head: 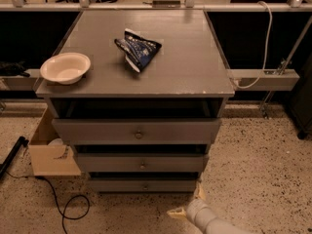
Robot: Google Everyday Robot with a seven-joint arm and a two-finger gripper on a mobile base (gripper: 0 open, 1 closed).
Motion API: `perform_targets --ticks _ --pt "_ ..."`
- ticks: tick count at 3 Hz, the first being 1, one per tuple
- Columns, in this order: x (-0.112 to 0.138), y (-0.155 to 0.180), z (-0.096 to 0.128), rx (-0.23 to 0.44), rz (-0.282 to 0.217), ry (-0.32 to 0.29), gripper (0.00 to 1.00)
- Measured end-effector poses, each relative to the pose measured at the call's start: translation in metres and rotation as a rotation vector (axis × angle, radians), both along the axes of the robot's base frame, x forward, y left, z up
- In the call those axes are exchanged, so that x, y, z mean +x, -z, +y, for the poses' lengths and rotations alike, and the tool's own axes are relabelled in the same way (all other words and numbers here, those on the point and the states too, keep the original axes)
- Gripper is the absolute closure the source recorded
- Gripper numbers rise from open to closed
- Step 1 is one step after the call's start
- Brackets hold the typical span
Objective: Open bottom drawer
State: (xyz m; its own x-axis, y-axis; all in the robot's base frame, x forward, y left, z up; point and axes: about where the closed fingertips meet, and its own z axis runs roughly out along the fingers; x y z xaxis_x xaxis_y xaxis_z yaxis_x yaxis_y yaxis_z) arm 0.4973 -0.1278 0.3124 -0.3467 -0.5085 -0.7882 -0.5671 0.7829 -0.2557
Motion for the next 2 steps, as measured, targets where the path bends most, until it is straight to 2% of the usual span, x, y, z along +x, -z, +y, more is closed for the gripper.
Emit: perform_targets --ticks 1,2 --pt "0.0043 -0.0003 0.0067 -0.036 0.005 -0.147 0.0" --pt "0.0121 0.0007 0.0092 -0.066 0.011 -0.223 0.0"
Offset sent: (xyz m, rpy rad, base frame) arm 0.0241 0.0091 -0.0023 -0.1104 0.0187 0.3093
